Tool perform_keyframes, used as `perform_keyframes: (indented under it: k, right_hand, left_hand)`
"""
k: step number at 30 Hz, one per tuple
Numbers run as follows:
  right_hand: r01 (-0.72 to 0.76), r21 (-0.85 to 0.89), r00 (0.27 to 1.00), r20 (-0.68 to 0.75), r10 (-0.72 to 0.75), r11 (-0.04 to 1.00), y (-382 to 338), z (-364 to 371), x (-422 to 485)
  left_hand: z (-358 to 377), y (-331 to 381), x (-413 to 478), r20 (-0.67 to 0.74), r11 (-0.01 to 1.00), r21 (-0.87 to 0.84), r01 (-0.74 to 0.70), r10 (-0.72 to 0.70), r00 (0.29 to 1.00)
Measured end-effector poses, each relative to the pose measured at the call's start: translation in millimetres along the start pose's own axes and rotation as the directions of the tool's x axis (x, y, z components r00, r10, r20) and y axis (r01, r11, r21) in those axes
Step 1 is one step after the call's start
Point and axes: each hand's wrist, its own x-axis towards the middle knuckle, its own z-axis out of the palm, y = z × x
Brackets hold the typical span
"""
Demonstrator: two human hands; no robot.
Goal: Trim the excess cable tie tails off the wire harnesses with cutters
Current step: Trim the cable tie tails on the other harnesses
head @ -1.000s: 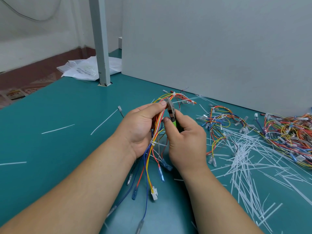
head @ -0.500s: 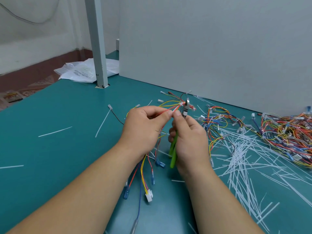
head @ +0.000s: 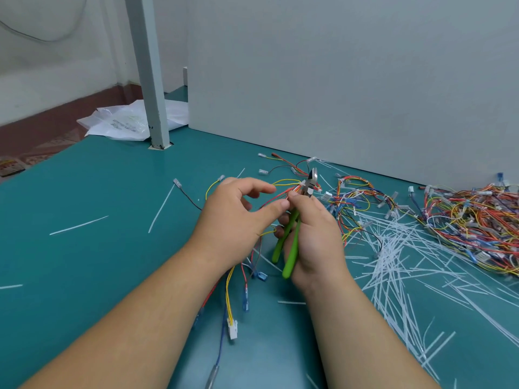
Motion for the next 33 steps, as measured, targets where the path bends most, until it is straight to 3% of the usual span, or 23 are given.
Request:
perform_keyframes:
  k: [3, 5, 8, 10, 14, 18, 24, 29, 33]
  right_hand:
    - [-0.041, 0.069, 0.998, -0.042, 0.044, 0.997, 0.4, -3.6, 5.3]
    - [-0.073, 0.137, 0.996, -0.036, 0.079, 0.988, -0.2, -5.7, 8.3]
    - [-0.139, 0.299, 0.99, 0.018, 0.14, 0.944, -3.1, -5.7, 10.4]
    - [-0.178, 0.372, 0.984, 0.051, 0.171, 0.911, -6.6, -6.5, 10.5]
    - [-0.178, 0.411, 0.984, 0.069, 0.164, 0.894, -10.6, -10.2, 11.8]
    - [-0.171, 0.51, 0.984, 0.041, 0.175, 0.843, -11.5, -14.5, 16.4]
    - [-0.164, 0.575, 0.986, 0.069, 0.152, 0.802, -13.6, -16.2, 16.4]
    - [-0.093, 0.532, 0.995, 0.018, 0.098, 0.841, -13.0, -11.5, 16.7]
    - [-0.015, 0.447, 0.988, -0.132, 0.082, 0.894, -13.5, -12.3, 19.3]
  left_hand:
    - [-7.5, 0.8, 4.2, -0.001, 0.997, -0.044, 0.059, -0.059, 0.998]
    - [-18.3, -0.8, 8.4, 0.156, 0.985, -0.095, 0.141, -0.125, 0.98]
    - [-30.6, -4.1, 8.7, 0.433, 0.984, 0.059, 0.17, -0.179, 0.883]
    - [-32.9, -4.1, 7.3, 0.49, 0.985, 0.1, 0.141, -0.173, 0.854]
    - [-35.0, -2.8, 6.0, 0.537, 0.986, 0.139, 0.089, -0.15, 0.83]
    - [-28.7, 0.5, 2.2, 0.55, 0.994, -0.012, 0.108, -0.084, 0.831]
    - [-17.5, 2.2, -5.7, 0.543, 0.997, 0.07, 0.045, -0.076, 0.836]
    - [-13.5, 6.8, -5.1, 0.506, 0.981, -0.047, 0.191, -0.141, 0.851]
    - [-17.8, 8.7, 0.1, 0.441, 0.904, -0.249, 0.347, -0.213, 0.872]
